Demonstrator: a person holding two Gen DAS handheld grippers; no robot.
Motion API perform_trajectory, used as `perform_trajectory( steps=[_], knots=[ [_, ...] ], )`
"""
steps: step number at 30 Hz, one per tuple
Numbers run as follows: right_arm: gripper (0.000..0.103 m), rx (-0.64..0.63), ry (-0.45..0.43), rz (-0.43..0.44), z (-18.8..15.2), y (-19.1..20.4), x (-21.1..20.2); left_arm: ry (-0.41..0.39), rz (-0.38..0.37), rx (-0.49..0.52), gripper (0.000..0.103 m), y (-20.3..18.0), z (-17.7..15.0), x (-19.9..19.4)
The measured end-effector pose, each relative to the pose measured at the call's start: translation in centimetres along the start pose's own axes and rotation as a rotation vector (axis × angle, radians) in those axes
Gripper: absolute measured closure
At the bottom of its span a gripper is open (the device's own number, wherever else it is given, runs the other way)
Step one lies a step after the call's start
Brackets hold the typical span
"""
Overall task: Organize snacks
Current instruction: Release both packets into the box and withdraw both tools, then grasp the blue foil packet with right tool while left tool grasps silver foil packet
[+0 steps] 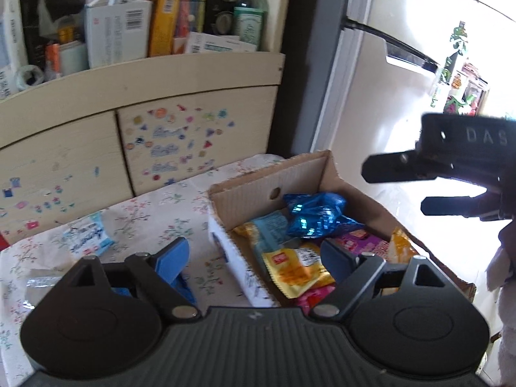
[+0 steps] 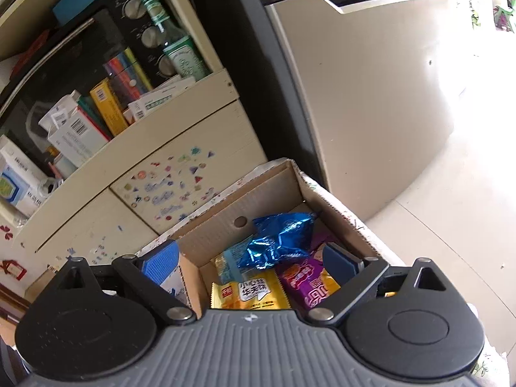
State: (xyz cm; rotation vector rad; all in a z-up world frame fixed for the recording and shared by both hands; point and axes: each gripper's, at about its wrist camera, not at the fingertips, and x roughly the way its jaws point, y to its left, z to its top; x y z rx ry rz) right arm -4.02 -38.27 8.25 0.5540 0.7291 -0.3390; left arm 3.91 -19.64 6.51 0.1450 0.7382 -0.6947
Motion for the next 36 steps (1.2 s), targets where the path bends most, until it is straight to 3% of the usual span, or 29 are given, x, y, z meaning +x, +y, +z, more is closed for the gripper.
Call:
perform_trajectory(
  steps=[12,22,29,36],
  knots=[
    [0.004,-0.115,0.033,0.058,-1.2,3.0,0.9,0.026,0.100,-0.036,0.014,5.1,-0.4,-2.4],
    [0.004,-0.210,0.068,0.128,-2.6,5.8,1.9,0.036,0.188,-0.156,0.014,10.0,-0.5,-2.8],
    [0.004,-0.270,0.112,0.187,-4.0,7.9,3.0,0.051,0.271,-0.236,0.013,14.2,-0.5,-2.3],
    [0.004,-0.273,0.196,0.256,-5.4,9.6,4.9,0.090,0.317,-0.239,0.013,17.3,-1.0,-0.6]
  ],
)
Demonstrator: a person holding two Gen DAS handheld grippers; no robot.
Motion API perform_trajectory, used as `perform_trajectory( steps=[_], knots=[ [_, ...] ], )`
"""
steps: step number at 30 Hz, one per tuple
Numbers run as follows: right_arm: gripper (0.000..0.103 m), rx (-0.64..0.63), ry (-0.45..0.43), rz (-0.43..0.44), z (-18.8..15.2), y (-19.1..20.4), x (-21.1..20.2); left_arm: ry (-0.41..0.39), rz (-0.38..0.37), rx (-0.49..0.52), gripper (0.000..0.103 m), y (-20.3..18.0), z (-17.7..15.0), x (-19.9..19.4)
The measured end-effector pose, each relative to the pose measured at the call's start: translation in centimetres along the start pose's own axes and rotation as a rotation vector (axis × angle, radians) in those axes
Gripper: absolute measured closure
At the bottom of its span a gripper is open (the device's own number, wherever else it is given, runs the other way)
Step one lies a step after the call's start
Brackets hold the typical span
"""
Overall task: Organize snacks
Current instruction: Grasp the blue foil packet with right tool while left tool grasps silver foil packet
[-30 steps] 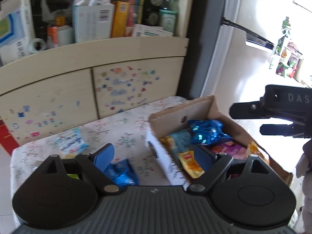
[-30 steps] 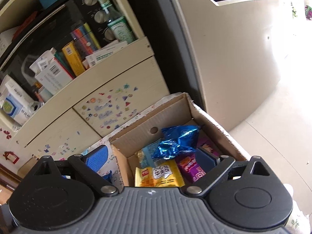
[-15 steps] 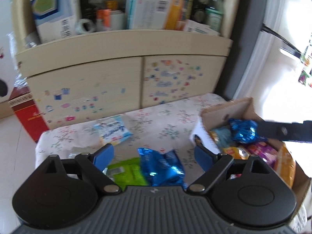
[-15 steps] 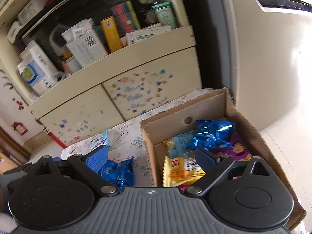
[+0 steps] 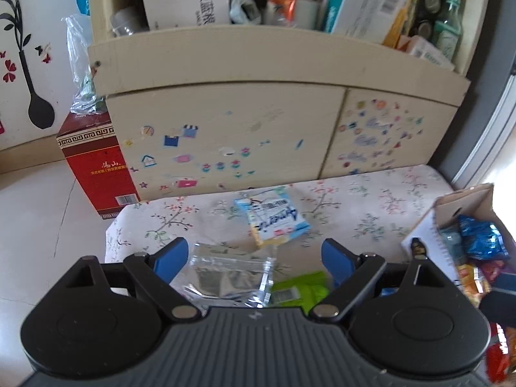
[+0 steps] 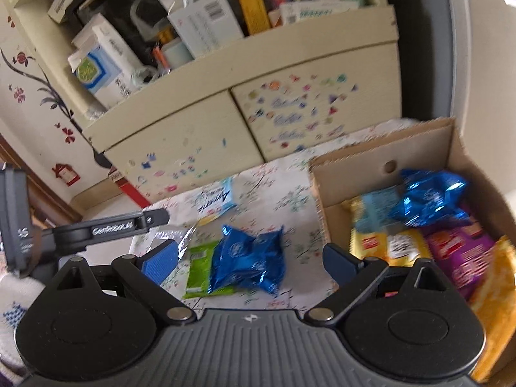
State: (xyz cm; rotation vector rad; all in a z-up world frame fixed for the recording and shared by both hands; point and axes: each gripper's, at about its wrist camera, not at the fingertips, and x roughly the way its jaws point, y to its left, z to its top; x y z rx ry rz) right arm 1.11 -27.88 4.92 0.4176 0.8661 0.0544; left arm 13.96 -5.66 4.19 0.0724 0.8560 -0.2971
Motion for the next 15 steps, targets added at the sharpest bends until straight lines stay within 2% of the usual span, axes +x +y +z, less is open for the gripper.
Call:
perform_trajectory(
  steps=[7,11,15],
  knots=[
    [0.004,-0.013,0.062,0.005,-0.5,1.2,2.8,0.040,-0.001,-0.050,0.013,2.1,0.1,2.8],
    [0.004,-0.022,0.093,-0.014,-0.9,1.7,4.4,0.053,0.005,-0.037,0.013,2.5,-0.1,4.1],
    [0.004,-0.030,0.115,-0.027,-1.2,2.3,5.7,0.082,-0.029,-0.007,0.013,2.4,-0.3,5.4]
  ],
)
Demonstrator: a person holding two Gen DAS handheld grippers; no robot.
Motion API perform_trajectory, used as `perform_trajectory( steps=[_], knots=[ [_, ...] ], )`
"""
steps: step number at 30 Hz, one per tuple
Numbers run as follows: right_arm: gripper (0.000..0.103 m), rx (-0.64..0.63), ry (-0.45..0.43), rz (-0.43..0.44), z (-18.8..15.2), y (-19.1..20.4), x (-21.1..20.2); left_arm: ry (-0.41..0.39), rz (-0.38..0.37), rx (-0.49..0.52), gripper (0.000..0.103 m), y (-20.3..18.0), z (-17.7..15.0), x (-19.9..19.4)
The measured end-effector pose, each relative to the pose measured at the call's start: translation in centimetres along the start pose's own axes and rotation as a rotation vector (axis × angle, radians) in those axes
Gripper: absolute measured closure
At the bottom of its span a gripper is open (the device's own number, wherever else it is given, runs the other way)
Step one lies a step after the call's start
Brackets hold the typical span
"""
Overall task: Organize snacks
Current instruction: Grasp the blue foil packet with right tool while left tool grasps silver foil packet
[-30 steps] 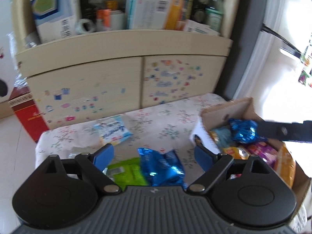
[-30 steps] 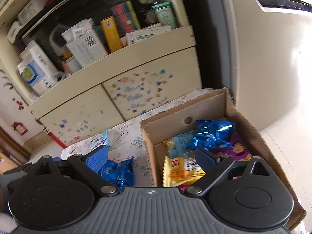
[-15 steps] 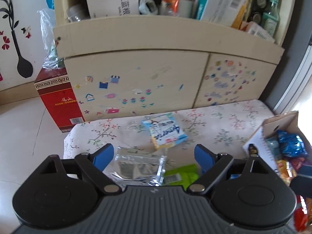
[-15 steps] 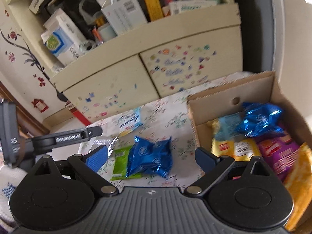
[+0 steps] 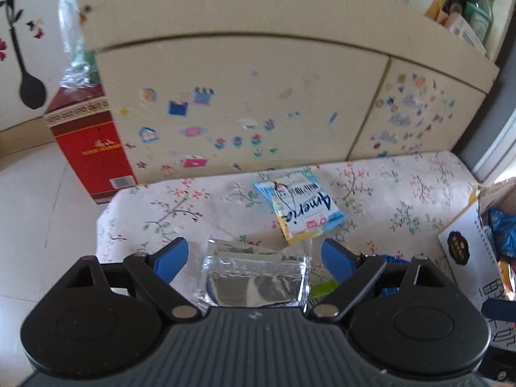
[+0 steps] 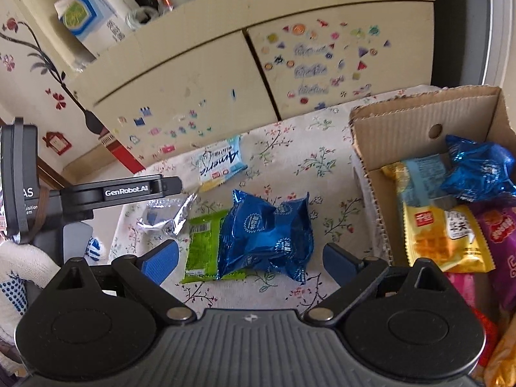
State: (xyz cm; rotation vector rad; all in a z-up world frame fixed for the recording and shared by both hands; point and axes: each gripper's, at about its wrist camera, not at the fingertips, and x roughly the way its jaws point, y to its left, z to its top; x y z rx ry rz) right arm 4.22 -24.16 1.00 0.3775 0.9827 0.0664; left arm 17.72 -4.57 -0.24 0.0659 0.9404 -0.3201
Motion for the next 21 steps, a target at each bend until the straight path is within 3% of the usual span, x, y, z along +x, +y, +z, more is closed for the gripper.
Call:
perform_trajectory(
  steps=[6,11,18,21],
  knots=[
    [0.002,0.007,0.022,-0.017,0.0,0.4,1.6,0.041,0.007,0.063,0.013,-0.4,-0.4,1.8],
    [0.001,0.007,0.038,-0.036,0.1,0.6,2.9,0.054,-0.004,0.053,0.012,0.1,-0.5,2.4],
    [0.000,-0.058,0.027,-0.102,0.2,1.8,4.2,0.062,-0.014,0.056,0.011,0.1,-0.6,3.2],
    [0.000,-0.101,0.033,-0.092,0.1,2.3,4.9,0.073,0.009,0.068,0.011,-0.1,-1.0,3.8]
  ],
)
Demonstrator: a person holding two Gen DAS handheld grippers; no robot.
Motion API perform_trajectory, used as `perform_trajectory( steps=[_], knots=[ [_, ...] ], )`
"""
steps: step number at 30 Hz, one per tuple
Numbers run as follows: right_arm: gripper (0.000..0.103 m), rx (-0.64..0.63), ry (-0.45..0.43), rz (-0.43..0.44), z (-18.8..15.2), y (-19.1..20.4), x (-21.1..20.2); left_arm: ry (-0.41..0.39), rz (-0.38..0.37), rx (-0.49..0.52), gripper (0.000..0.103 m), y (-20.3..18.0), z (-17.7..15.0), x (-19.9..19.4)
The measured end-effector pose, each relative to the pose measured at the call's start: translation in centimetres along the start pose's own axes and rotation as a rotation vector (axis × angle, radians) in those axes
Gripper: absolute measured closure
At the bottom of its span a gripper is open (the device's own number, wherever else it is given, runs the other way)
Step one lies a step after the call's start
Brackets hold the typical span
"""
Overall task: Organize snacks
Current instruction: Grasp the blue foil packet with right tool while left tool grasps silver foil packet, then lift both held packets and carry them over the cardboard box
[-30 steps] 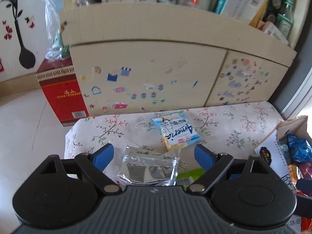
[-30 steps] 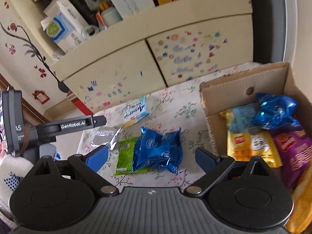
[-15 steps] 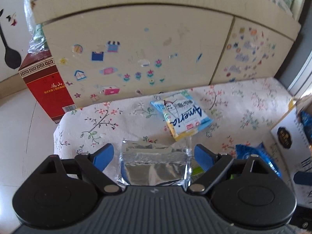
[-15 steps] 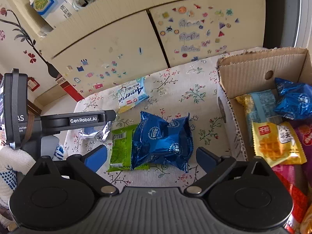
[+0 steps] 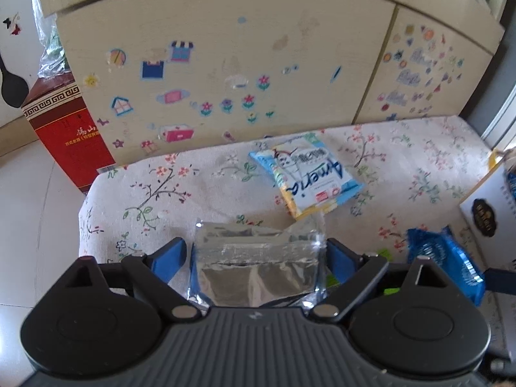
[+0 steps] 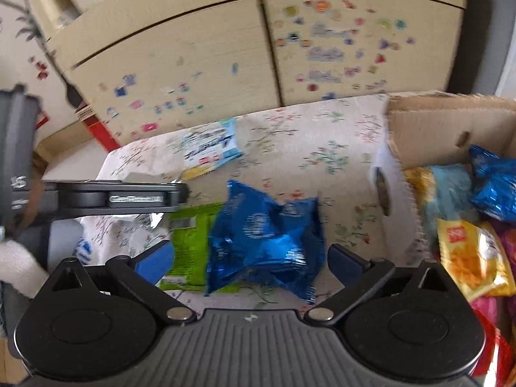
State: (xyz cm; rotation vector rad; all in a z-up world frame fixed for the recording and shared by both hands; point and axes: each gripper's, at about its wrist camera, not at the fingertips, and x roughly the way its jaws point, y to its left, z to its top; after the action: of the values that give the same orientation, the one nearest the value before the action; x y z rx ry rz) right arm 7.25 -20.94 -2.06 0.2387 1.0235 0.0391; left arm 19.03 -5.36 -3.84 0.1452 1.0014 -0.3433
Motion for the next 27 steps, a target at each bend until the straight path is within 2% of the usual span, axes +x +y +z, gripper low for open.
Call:
perform_trajectory(
  steps=[3,7,10,17,27],
  knots=[
    [0.002,-0.034,0.008,-0.026,-0.1,0.6,1.0,0.009,0.014,0.016,0.016,-0.1,-0.2,0.4],
    [0.011,0.037,0.032,0.019,0.0,-0.5,1.9,0.009,0.001,0.022,0.020,0.0,-0.2,0.3],
    [0.022,0.051,0.025,0.022,0.0,-0.8,2.0,0.009,-0.008,0.006,0.022,0.3,-0.2,0.1],
    [0.029,0.051,0.015,0.057,-0.3,-0.8,1.5,0.011,-0.019,-0.022,0.026,0.9,-0.2,-0.5],
    [0.031,0.052,0.017,0.120,-0.4,-0.4,0.8,0.000,-0.011,-0.070,0.027,2.0,-0.2,-1.5]
  ],
)
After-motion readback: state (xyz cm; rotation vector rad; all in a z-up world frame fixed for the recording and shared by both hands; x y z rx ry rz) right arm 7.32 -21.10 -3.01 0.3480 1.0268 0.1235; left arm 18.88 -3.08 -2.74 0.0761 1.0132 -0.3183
